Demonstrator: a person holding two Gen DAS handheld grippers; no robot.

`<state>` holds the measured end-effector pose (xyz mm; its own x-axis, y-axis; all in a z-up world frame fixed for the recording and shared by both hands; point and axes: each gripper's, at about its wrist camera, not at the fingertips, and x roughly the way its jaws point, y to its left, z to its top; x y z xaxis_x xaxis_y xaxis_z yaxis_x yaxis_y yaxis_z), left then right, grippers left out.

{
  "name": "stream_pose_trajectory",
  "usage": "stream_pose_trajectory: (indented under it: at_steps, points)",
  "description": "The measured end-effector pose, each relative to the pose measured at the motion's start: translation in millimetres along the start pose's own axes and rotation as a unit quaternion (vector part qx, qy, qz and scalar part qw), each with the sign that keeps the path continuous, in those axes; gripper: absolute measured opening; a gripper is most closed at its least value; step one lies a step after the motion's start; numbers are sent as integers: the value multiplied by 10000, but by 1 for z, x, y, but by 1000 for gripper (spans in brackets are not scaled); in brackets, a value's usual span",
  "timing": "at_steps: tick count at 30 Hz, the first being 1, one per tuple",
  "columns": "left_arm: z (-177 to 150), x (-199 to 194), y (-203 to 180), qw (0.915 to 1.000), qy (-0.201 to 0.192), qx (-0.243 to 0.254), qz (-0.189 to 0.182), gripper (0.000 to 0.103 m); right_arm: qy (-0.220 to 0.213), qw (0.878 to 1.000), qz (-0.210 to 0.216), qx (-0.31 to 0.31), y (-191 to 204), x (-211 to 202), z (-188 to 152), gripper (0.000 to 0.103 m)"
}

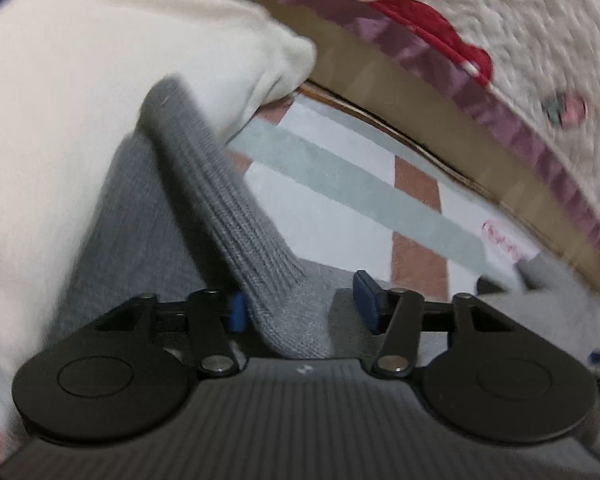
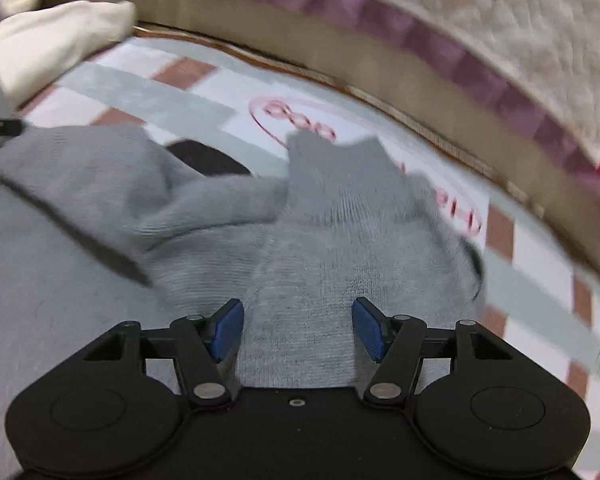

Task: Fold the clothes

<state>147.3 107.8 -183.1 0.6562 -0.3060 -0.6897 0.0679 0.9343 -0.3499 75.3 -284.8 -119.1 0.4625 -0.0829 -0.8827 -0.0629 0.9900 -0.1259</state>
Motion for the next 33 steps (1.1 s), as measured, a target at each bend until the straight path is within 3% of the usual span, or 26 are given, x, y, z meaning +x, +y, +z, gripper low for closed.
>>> stream_pose_trajectory:
  at_steps: [1, 2, 3, 4, 5, 7, 11, 13, 16, 18, 19, 20, 21, 22, 24, 26, 28, 29, 30, 32, 33]
  points:
    - [-1, 0, -4, 9998, -35, 203, 84, 14, 23, 10000, 18, 49, -1, 7, 1, 70]
    - [-1, 1, -5, 9994, -33, 299, 142, 7, 0, 10000, -22, -60, 1, 12, 3, 70]
    - [0, -1, -5, 9995, -92, 265, 128, 7, -33, 9998, -69, -174, 3, 15, 4, 67]
    - [1, -4, -4, 9996, -150, 231, 115, 7, -147, 9992, -166, -329, 4, 13, 6, 45]
    - [2, -6, -3, 9995, -209, 197, 101, 7, -271, 9982, -260, -458, 3, 10, 7, 11]
    - [4, -11, -2, 9993, -334, 136, 80, 6, -674, 9966, -375, -301, -12, -20, 10, 12]
    - [14, -28, -3, 9976, -659, 100, 184, 6, -1472, 9815, -338, 1177, -57, -109, -13, 12]
    - [17, -30, 0, 9974, -696, -25, 192, 6, -1524, 9634, -135, 2202, -63, -143, -46, 12]
    - [18, -33, 4, 9967, -754, -166, 260, 6, -806, 9251, 404, 3688, -67, -151, -103, 12]
    - [19, -34, 7, 9960, -793, -261, 305, 6, 1, 8948, 1057, 4337, -65, -133, -136, 13]
    - [19, -35, 8, 9957, -813, -308, 327, 6, 308, 8754, 1517, 4580, -64, -123, -149, 13]
    - [20, -36, 9, 9952, -840, -354, 349, 6, 504, 8634, 1807, 4683, -63, -115, -156, 13]
    - [20, -38, 10, 9944, -908, -391, 366, 6, 612, 8644, 1958, 4590, -60, -111, -157, 13]
    - [20, -40, 11, 9939, -951, -406, 384, 6, 634, 8742, 2008, 4375, -56, -111, -154, 13]
    - [21, -43, 13, 9933, -981, -485, 372, 6, 630, 9010, 2055, 3769, -49, -113, -142, 15]
    - [22, -42, 16, 9935, -917, -606, 310, 6, 1051, 9381, 1853, 2731, -35, -109, -130, 22]
    - [21, -40, 18, 9938, -826, -700, 263, 6, 1290, 9639, 1790, 1489, -18, -112, -115, 27]
    - [20, -38, 19, 9942, -768, -711, 266, 6, 1334, 9711, 1812, 791, -9, -116, -107, 34]
    - [20, -37, 19, 9945, -714, -719, 268, 6, 1345, 9739, 1823, 109, 0, -121, -99, 34]
    - [19, -34, 17, 9950, -647, -708, 268, 7, 955, 9746, 1798, -938, 5, -139, -81, 38]
    - [18, -33, 17, 9953, -621, -692, 272, 7, 765, 9729, 1851, -1159, -1, -144, -72, 39]
